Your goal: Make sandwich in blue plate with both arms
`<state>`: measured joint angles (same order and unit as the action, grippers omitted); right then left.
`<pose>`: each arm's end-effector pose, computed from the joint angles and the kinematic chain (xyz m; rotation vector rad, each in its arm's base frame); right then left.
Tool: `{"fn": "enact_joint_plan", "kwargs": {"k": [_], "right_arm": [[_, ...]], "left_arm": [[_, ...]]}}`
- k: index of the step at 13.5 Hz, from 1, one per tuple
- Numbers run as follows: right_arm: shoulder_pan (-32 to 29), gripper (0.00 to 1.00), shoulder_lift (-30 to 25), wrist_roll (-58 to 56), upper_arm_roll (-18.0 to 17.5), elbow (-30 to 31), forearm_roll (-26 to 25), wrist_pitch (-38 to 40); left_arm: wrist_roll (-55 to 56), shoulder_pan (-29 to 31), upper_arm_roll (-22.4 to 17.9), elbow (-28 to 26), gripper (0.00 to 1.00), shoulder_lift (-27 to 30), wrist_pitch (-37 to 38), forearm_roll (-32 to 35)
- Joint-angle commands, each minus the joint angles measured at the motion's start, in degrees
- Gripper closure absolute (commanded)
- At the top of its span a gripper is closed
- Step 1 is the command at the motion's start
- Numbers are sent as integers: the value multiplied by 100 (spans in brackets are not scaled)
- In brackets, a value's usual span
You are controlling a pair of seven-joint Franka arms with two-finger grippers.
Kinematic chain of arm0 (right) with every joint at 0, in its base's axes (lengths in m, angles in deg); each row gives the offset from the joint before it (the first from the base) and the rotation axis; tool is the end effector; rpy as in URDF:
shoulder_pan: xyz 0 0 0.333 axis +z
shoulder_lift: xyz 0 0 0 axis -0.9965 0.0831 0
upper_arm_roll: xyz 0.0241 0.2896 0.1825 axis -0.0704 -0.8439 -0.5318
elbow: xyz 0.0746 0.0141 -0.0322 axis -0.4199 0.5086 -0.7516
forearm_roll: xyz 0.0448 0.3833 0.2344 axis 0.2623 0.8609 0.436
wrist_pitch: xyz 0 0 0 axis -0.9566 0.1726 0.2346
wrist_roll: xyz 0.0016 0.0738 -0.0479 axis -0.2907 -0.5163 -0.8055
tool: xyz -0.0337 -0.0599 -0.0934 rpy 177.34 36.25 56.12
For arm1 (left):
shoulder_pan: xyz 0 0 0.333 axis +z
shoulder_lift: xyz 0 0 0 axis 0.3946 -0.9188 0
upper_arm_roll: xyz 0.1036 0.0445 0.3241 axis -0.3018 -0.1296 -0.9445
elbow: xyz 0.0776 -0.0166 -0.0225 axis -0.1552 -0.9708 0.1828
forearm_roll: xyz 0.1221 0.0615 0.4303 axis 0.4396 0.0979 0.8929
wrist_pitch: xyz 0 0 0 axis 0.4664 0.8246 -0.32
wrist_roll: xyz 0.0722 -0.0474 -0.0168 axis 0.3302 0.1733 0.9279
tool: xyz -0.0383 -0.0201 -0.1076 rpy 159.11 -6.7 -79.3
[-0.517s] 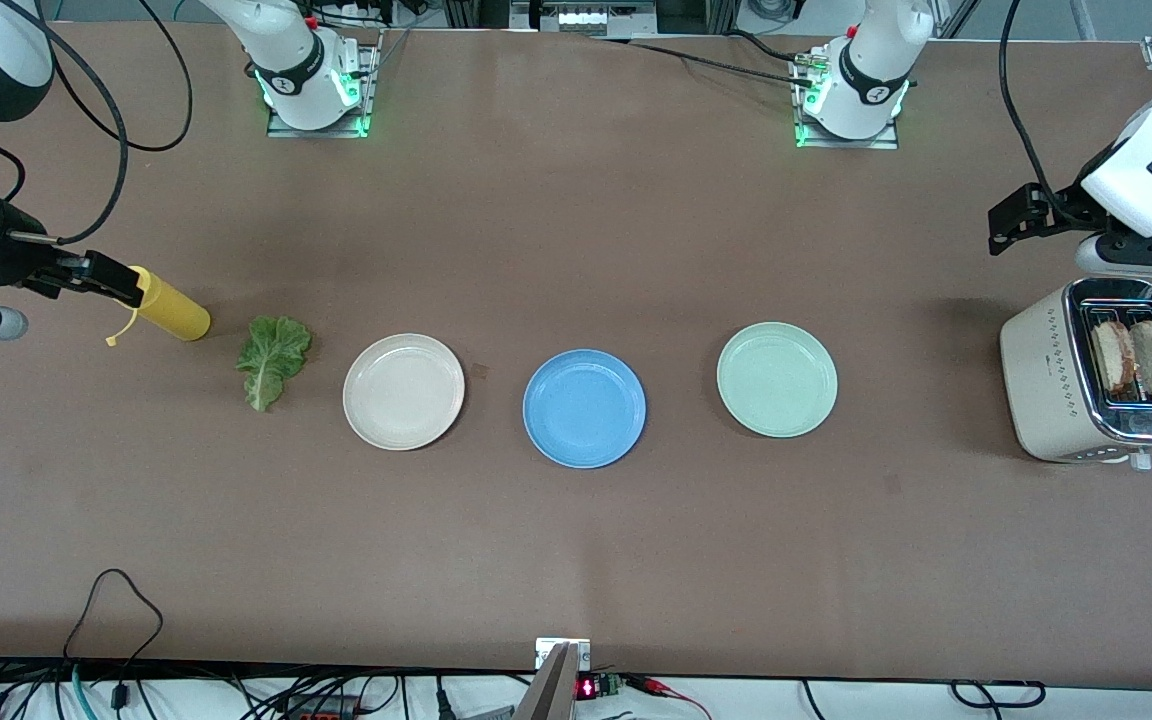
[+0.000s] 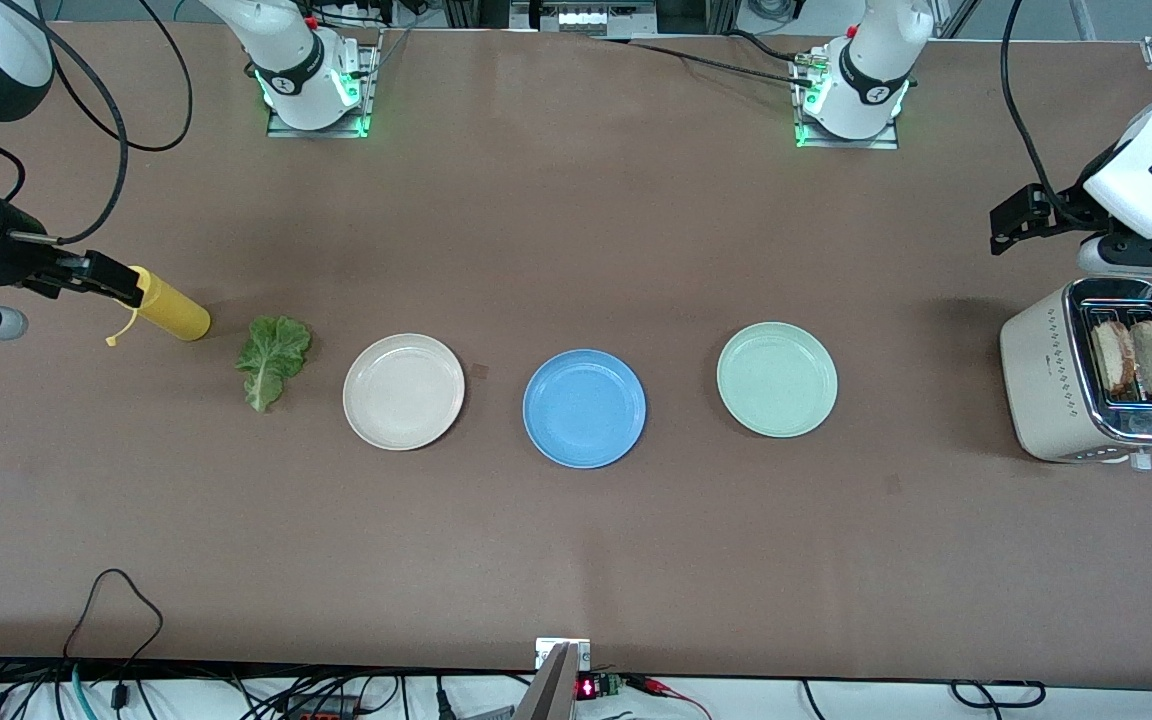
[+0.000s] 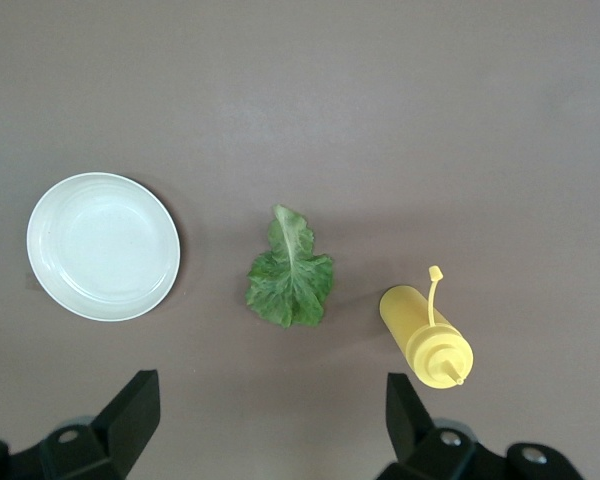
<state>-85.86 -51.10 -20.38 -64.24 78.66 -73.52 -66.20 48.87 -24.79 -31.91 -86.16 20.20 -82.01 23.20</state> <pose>0.6566 0.0078 0.5664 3.1079 -0.1445 -0.0585 0.6038 -0.0329 0.6092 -3.1031 0.1020 0.1036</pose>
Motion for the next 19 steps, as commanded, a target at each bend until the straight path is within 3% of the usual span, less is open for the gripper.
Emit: {"fn": "enact_joint_plan", "kwargs": {"k": [1, 7, 15, 19], "right_arm": [[-7, 0, -18, 37, 1, -57, 45, 86], [-7, 0, -9, 28, 1, -48, 45, 86], [-7, 0, -9, 28, 1, -57, 45, 86], [-7, 0, -9, 28, 1, -57, 45, 86]], "left_arm": [[-19, -56, -60, 5, 0, 12, 103, -90], [-10, -38, -68, 5, 0, -23, 155, -64], [-342, 690, -86, 515, 0, -1007, 402, -47], [-1107, 981, -86, 462, 0, -1331, -124, 831]]}}
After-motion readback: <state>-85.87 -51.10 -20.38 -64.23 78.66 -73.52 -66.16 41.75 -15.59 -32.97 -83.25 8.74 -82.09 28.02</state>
